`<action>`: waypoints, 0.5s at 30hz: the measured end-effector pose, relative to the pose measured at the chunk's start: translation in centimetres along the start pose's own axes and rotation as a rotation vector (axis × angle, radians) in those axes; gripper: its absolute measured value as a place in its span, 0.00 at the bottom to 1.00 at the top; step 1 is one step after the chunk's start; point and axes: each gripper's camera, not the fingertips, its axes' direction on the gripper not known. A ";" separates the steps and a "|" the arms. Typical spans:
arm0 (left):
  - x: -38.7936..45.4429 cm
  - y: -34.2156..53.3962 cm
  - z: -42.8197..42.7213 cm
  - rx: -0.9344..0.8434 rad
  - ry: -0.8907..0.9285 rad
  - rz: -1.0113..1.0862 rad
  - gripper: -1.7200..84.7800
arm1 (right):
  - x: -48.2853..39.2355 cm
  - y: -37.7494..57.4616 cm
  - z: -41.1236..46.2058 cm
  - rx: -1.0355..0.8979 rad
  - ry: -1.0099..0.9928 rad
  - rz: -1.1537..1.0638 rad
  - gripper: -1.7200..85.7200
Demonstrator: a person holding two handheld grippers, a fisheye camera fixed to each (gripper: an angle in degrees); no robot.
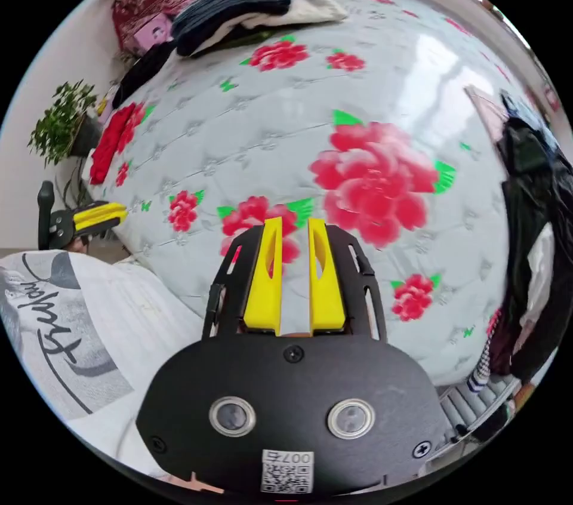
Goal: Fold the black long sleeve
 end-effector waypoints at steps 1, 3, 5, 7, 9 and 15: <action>1.3 -0.5 0.0 -0.013 0.006 0.013 0.07 | 4.4 1.3 -2.9 0.033 0.091 0.086 0.10; 3.0 -1.3 0.0 -0.033 0.010 0.024 0.07 | 11.0 3.4 -7.3 0.071 0.225 0.233 0.11; 4.4 -2.1 0.0 -0.053 0.005 0.025 0.06 | 19.3 6.3 -13.4 0.102 0.402 0.397 0.12; 6.0 -3.1 -0.2 -0.063 -0.012 0.017 0.04 | 24.9 8.4 -17.8 0.126 0.537 0.502 0.12; 7.2 -3.9 -0.5 -0.062 -0.018 0.009 0.03 | 29.7 10.2 -21.9 0.135 0.653 0.590 0.12; 10.7 -5.8 -1.2 -0.060 0.011 -0.055 0.02 | 40.8 11.7 -29.2 0.059 0.813 0.691 0.12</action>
